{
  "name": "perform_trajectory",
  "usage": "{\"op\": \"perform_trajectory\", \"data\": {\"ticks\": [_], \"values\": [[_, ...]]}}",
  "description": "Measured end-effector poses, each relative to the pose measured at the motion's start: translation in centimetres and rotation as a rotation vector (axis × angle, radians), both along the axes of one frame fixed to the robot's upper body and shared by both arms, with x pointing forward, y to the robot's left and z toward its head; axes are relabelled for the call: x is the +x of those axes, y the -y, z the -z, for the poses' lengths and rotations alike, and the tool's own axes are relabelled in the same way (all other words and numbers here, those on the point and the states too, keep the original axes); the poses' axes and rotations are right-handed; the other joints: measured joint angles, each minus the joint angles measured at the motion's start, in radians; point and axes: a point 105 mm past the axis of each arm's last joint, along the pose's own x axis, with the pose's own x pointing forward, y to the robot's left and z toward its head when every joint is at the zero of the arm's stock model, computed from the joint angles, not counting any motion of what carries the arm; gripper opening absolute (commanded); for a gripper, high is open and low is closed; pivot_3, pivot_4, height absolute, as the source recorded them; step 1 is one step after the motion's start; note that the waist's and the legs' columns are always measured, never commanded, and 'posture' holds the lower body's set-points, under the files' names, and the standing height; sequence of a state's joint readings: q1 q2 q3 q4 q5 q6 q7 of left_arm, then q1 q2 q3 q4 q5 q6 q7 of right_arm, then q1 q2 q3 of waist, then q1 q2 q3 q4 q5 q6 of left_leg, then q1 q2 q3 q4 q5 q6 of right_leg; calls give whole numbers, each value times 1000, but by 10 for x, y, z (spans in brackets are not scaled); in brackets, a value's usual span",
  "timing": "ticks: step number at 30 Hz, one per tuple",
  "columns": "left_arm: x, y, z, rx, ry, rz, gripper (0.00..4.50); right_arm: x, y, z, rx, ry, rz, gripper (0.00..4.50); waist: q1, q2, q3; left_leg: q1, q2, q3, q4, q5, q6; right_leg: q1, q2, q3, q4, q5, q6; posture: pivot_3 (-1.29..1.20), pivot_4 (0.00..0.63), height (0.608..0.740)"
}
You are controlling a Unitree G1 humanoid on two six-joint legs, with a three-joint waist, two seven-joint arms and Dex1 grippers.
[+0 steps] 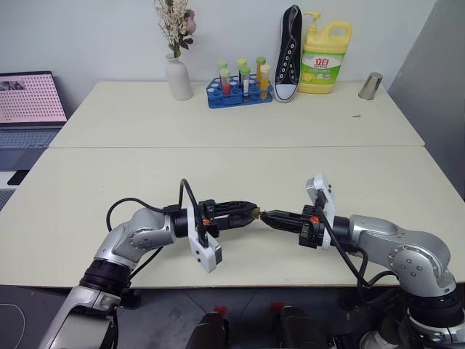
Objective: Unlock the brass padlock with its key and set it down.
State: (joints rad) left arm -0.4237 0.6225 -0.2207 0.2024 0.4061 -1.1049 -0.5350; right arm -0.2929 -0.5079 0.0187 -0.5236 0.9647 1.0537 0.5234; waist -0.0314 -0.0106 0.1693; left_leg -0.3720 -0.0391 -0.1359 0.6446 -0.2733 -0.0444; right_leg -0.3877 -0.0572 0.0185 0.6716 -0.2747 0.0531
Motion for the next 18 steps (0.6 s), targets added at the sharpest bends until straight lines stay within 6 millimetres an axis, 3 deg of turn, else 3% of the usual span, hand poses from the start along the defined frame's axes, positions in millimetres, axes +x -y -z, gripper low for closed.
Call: {"op": "perform_trajectory", "data": {"ticks": [14, 18], "values": [[-5, 2, 0, 3, 26, 29, 958, 4, 8, -6, 79, -349, -74, 0, 0, 0, 0, -1, 0, 0, 0, 0, 0, 0, 0, 0, 0, 0, 0, 0, 150, 740], [0, 0, -6, -2, 56, 14, 958, 13, 6, -11, 141, -490, -64, 0, -1, 0, 0, -2, 0, 0, 0, 0, 0, -1, 0, 0, 1, 0, 0, 0, 150, 740]]}}
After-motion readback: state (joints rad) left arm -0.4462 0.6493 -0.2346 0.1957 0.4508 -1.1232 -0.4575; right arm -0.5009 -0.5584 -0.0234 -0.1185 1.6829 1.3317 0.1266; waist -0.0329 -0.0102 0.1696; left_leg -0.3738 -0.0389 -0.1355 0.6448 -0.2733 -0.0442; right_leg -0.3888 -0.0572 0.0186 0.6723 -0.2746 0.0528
